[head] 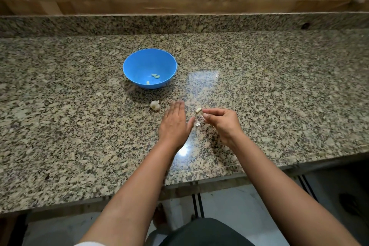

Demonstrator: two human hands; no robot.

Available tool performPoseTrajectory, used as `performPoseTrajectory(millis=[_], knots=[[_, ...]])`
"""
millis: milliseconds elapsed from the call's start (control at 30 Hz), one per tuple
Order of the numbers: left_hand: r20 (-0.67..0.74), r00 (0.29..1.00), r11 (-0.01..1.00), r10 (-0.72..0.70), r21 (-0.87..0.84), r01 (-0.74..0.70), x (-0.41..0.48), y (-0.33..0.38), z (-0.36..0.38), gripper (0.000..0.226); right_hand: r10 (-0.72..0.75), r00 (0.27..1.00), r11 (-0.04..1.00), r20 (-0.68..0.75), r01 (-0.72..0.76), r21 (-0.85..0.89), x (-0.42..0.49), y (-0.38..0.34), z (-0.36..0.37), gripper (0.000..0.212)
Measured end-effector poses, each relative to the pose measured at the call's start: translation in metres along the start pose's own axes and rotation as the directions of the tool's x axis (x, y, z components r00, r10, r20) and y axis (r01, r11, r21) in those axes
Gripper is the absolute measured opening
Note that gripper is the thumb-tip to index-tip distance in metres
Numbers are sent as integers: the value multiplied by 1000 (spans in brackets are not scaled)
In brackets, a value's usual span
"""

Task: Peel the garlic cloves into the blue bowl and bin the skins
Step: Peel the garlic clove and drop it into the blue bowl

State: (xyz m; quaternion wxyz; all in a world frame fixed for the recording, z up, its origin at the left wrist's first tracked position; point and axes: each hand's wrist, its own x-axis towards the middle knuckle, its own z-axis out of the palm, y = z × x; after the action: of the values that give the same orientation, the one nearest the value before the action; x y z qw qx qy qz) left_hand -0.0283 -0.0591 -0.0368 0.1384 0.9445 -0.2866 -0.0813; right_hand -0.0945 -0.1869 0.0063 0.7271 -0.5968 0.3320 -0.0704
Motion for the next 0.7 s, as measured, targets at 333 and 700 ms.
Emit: performPoseTrajectory(millis=[333,700], knots=[[-103,993,918,58,-385,-94,-37,19,8,59,8,1000,999,13,-9,39,-10,1,-15,13],[-170,980,976,99,-175,-129,-27,35,16,45,18,1000,999,-15,-17,33,-11,1,-36,17]])
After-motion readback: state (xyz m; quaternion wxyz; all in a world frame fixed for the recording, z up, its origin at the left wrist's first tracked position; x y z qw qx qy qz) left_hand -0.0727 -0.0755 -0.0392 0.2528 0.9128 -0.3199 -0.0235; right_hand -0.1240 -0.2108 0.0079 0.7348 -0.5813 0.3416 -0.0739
